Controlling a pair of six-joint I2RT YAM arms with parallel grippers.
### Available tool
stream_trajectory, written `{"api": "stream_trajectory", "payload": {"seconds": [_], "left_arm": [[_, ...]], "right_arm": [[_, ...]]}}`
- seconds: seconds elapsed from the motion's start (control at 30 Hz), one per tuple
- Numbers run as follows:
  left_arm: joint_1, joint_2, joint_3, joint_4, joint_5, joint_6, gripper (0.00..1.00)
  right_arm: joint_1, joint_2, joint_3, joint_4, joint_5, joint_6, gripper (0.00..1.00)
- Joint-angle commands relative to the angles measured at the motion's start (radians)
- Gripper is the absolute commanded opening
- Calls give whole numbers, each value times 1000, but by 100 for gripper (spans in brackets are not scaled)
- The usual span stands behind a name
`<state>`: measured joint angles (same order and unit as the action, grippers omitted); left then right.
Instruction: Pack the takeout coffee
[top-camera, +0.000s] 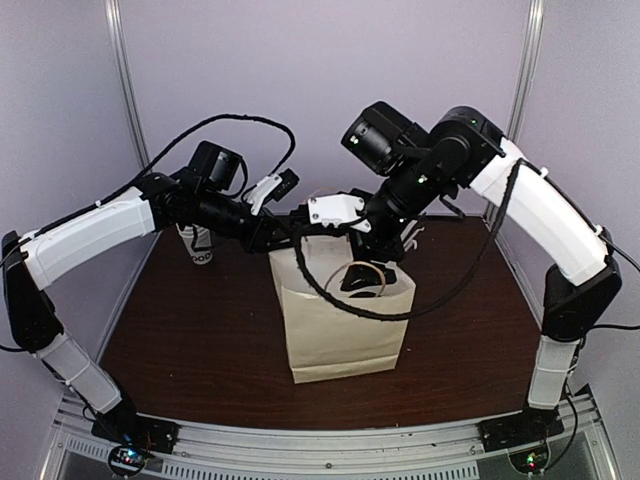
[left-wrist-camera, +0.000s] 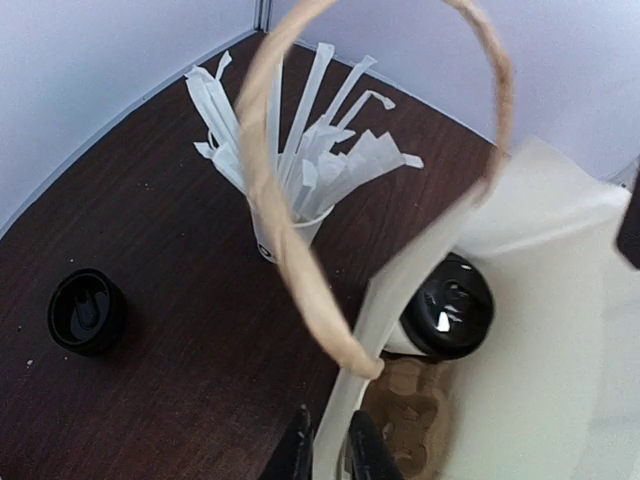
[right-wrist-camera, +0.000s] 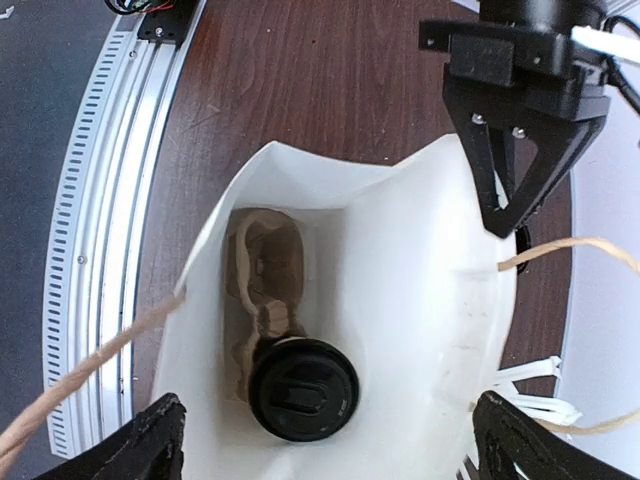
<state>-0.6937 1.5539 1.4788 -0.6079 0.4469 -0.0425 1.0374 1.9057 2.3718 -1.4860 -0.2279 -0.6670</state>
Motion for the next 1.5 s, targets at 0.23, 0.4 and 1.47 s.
{"api": "stream_trajectory", "payload": {"seconds": [0.23, 0.4, 1.47], "left_arm": [[39, 50, 105, -3, -24, 27, 20], [39, 33, 90, 29, 56, 14, 20], [-239, 29, 161, -299, 99, 202, 20]], "right_arm": [[-68, -120, 2, 10, 28, -20, 98], [-69, -112, -3, 5, 26, -14, 97], [-350, -302, -184, -55, -174, -51, 99]]}}
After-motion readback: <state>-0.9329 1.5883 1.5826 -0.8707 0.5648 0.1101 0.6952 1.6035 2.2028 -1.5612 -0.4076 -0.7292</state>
